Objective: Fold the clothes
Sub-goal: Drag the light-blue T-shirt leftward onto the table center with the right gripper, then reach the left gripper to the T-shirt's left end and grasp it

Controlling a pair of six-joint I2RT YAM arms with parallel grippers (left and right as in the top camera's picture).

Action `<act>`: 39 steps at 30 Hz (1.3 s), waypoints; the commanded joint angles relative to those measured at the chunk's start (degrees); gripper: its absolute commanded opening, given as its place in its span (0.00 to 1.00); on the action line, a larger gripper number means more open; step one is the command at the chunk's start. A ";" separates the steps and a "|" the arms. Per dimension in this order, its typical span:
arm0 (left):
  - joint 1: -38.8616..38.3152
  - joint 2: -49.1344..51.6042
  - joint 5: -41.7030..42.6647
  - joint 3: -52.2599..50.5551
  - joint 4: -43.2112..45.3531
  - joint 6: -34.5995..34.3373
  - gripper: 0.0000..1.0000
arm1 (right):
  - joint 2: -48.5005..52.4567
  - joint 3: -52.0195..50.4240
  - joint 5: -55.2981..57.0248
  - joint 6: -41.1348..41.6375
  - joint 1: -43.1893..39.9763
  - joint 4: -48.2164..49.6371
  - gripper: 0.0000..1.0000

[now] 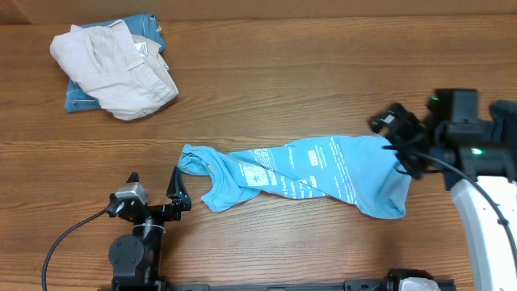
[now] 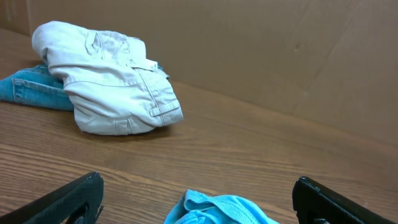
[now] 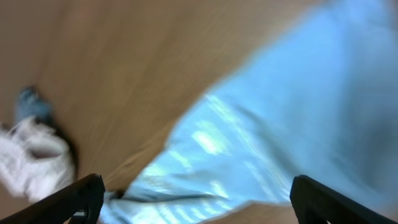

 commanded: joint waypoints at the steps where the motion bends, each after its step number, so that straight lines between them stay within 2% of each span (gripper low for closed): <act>1: 0.33 -0.50 0.20 -0.22 0.00 0.66 1.00 | -0.92 0.63 0.39 1.22 -6.29 -6.45 1.00; 4: 0.33 -0.50 3.43 -0.22 1.55 -6.27 1.00 | -0.94 0.63 0.39 1.20 -9.77 -10.95 1.00; 5: 0.33 -0.50 6.10 -0.22 1.44 -11.58 1.00 | -0.94 0.63 0.37 1.18 -9.86 -11.47 1.00; 7: 0.33 -0.50 18.53 -0.22 2.16 -20.85 1.00 | -1.07 0.63 -0.55 1.40 -9.86 -12.52 1.00; 9: 0.22 -0.50 32.57 -0.17 3.76 -20.98 1.00 | -2.56 0.63 -0.63 3.85 -9.86 -12.52 1.00; 11: 0.22 -0.50 36.22 1.07 2.49 -21.20 1.00 | -4.79 0.63 -0.39 3.76 -9.86 -11.58 1.00; 13: 0.22 -0.50 36.04 5.29 -3.30 -20.87 1.00 | -6.23 0.63 0.57 3.37 -9.86 -11.65 1.00; 18: 0.22 3.63 25.33 25.55 -28.61 -8.09 1.00 | -6.97 0.63 -3.54 3.43 -9.86 -11.15 1.00; 22: 0.22 16.79 24.98 39.36 -41.33 -2.25 1.00 | -6.97 0.63 -3.52 3.58 -9.86 -10.27 1.00; 27: -1.38 39.76 25.64 56.48 -58.47 10.71 1.00 | -6.97 0.63 -3.48 3.39 -9.86 -10.12 1.00; 31: -11.50 50.60 23.06 57.83 -62.42 12.11 1.00 | -6.97 0.63 -3.50 3.41 -9.86 -8.28 1.00; 34: -17.79 57.61 13.18 57.83 -60.17 9.73 1.00 | -6.97 0.63 -3.45 3.39 -9.86 -8.11 1.00; 36: -18.80 61.61 7.91 57.83 -58.80 9.70 1.00 | -6.97 0.63 -3.45 3.39 -9.86 -8.11 1.00; 39: -18.80 70.10 8.02 57.75 -57.81 9.73 1.00 | -6.97 0.63 -2.56 3.41 -9.86 -8.11 1.00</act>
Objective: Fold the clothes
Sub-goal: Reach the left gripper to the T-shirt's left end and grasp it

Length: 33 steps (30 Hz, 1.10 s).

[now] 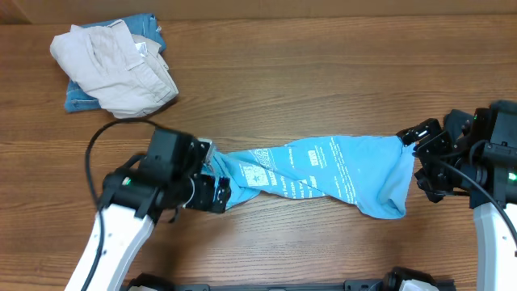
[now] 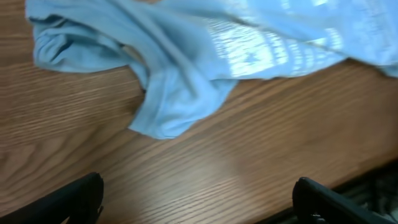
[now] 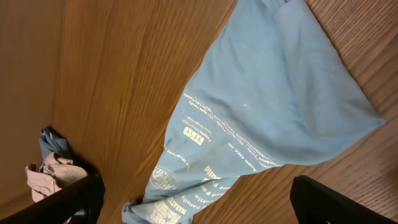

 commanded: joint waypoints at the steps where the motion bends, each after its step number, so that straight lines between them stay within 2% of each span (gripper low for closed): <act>1: -0.33 9.77 -1.49 1.03 1.01 0.07 1.00 | -0.46 0.63 1.29 0.02 -0.11 0.35 1.00; 4: -0.46 19.80 5.03 1.03 1.70 0.24 1.00 | -0.46 0.63 1.29 0.04 -0.11 0.50 1.00; 6: -0.46 26.18 4.98 1.03 2.27 0.20 1.00 | -0.46 0.63 1.31 0.02 -0.11 0.57 1.00; 10: -0.46 32.59 4.96 1.03 5.81 1.29 0.88 | -0.46 0.63 2.58 0.04 -0.11 1.07 1.00; 12: -0.46 33.48 4.50 1.03 7.69 1.27 0.81 | -0.46 0.63 2.56 0.04 -0.11 1.86 1.00; 17: -0.44 33.79 -2.60 1.03 8.31 0.98 0.81 | -0.24 0.63 2.58 0.04 -0.11 2.29 1.00; 23: -0.39 33.79 -10.27 1.03 11.17 -1.51 0.72 | 0.59 0.63 2.58 0.02 -0.11 2.95 1.00; 25: -0.39 33.79 -9.73 1.03 11.89 -1.31 0.74 | 1.31 0.63 2.56 0.04 -0.11 2.91 1.00; 29: -0.42 33.81 -1.57 -0.48 12.74 -0.02 0.70 | 2.32 0.63 2.56 0.04 -0.11 2.80 1.00; 33: -0.44 33.81 2.84 -1.84 12.70 0.04 0.57 | 2.51 0.63 2.56 0.04 -0.11 2.75 1.00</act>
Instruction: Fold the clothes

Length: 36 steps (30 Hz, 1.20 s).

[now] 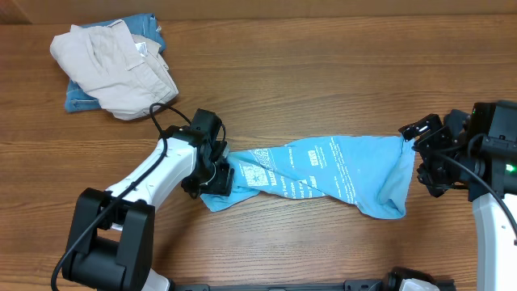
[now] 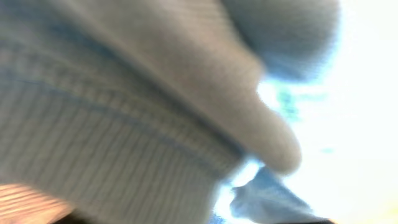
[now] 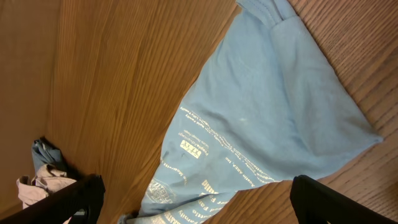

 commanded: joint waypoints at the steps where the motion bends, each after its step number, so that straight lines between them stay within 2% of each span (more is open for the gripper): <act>1: -0.39 0.63 4.35 -2.08 0.02 0.07 0.42 | 0.13 0.63 0.61 0.04 -0.11 0.24 1.00; 3: -0.39 0.63 4.37 -2.80 -0.09 0.04 0.13 | 0.13 0.63 0.61 0.00 -0.11 0.20 1.00; 4: -0.39 0.63 4.48 -2.78 -0.26 0.00 0.04 | 0.13 0.63 0.63 -0.13 -0.11 0.11 1.00; 7: -0.26 0.48 6.56 -1.22 -1.18 0.00 0.04 | 0.13 0.63 2.32 -1.51 -0.11 -0.70 1.00; 12: -0.26 -4.59 6.88 7.74 -6.23 -2.69 0.04 | 0.13 -0.44 5.77 -1.03 -0.11 -4.39 1.00; 16: -0.26 -6.86 6.69 8.90 -4.22 -4.33 0.04 | 0.17 -8.13 5.73 9.18 -0.11 -4.24 1.00; 24: -0.26 -6.80 6.21 8.87 -4.20 -4.31 0.04 | 1.81 -18.01 5.77 20.33 -0.09 -0.24 1.00; 31: -0.22 -6.78 6.19 8.87 -3.39 -4.28 0.04 | 2.01 -31.56 1.90 23.37 -0.04 15.15 1.00; 36: -0.22 -6.78 6.21 8.87 -3.43 -4.28 0.04 | 2.01 -32.28 4.66 22.93 -0.04 21.94 1.00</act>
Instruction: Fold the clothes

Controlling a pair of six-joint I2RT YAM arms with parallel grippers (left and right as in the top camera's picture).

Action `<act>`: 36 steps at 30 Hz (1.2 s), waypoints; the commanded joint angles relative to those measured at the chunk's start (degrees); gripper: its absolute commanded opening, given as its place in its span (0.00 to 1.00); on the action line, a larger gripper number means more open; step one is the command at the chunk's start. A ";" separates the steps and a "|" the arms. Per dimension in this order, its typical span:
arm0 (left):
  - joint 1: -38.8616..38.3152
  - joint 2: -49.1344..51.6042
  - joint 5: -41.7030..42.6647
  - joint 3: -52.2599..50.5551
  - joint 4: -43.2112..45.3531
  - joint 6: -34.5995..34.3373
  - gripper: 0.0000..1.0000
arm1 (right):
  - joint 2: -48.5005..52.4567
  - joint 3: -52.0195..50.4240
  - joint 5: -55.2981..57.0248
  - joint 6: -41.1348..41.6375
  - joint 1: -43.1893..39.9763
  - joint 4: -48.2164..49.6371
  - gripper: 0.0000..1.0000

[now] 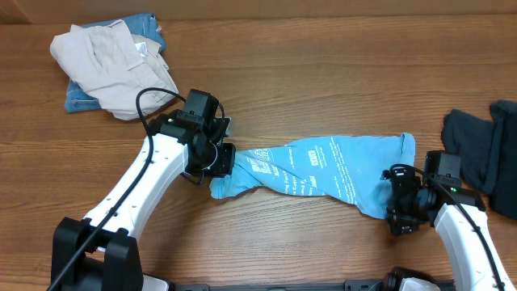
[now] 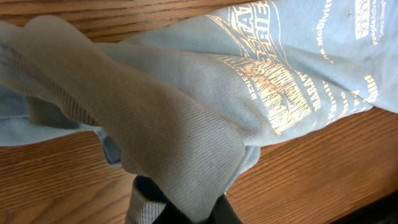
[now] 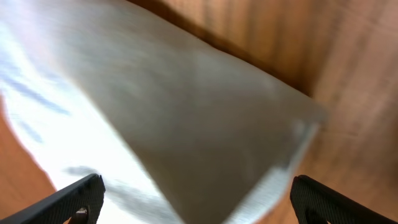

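A light blue T-shirt (image 1: 323,166) with white print lies stretched in a twisted band across the middle of the wooden table. My left gripper (image 1: 216,162) is shut on its bunched left end, and in the left wrist view the grey-blue cloth (image 2: 186,93) runs down into the pinch of the left gripper (image 2: 186,210). My right gripper (image 1: 396,208) sits low at the shirt's lower right corner. Its fingers stand wide open, with blurred shirt cloth (image 3: 186,93) filling the space in front of the right gripper (image 3: 199,199).
A pile of beige trousers on blue jeans (image 1: 113,65) lies at the back left. A dark garment (image 1: 481,153) lies at the right edge, beside my right arm. Bare wood (image 1: 323,73) stretches behind the shirt.
My left gripper has shut on the shirt's left end and sits slightly farther back. My right gripper has moved from the shirt's upper right end down to its lower right corner, uncovering a dark garment.
At first the left arm rested open at the table's front left while the right gripper hovered by the shirt's right end. Then the left gripper was over the shirt's left end, then pressed into it. Now it holds that end, and the right gripper is low at the right corner.
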 commanded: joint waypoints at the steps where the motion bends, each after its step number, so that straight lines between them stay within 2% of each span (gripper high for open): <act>1: -0.22 -0.46 0.39 0.72 0.24 -1.18 0.04 | -0.13 -0.13 1.64 0.17 -0.04 1.92 0.99; 2: -0.22 -0.44 0.39 0.72 0.26 -1.20 0.04 | 0.35 -0.13 2.16 0.02 -0.04 2.47 0.93; 7: -0.22 -0.46 0.39 0.72 0.24 -1.18 0.04 | 7.74 -0.13 0.15 0.00 1.33 4.35 0.50; 8: -0.22 -0.44 0.39 0.72 0.24 -1.18 0.04 | 8.00 -0.13 0.22 -0.04 1.88 4.50 0.47; 12: -0.22 -0.46 0.44 0.72 0.24 -1.20 0.04 | 7.76 0.11 0.52 -1.70 2.93 5.20 0.24; 13: -0.22 -0.46 0.46 0.74 0.22 -1.20 0.04 | 7.56 0.68 0.66 -2.43 2.93 5.20 0.13; 14: -0.22 -0.46 0.46 0.74 0.20 -1.18 0.04 | 7.37 1.16 0.70 -3.13 2.93 5.18 0.06; 15: -0.24 -0.46 0.48 0.74 0.00 -1.18 0.04 | 7.04 1.92 0.70 -3.98 2.93 5.01 0.04; 21: -0.26 -2.47 1.11 1.44 -1.70 -0.70 0.04 | -1.38 8.17 1.14 -8.02 2.93 -0.24 0.04; 27: -0.44 -14.38 1.11 8.37 -10.36 0.07 0.04 | -16.74 18.21 0.85 -11.96 2.93 -9.35 0.04; 31: -0.44 -22.69 1.11 11.34 -14.49 -0.42 0.04 | -24.50 25.27 0.83 -14.47 2.93 -13.20 0.07; 36: -0.44 -31.10 1.07 19.32 -21.35 -2.80 0.04 | -26.69 38.40 -2.16 -17.86 2.93 -17.29 0.07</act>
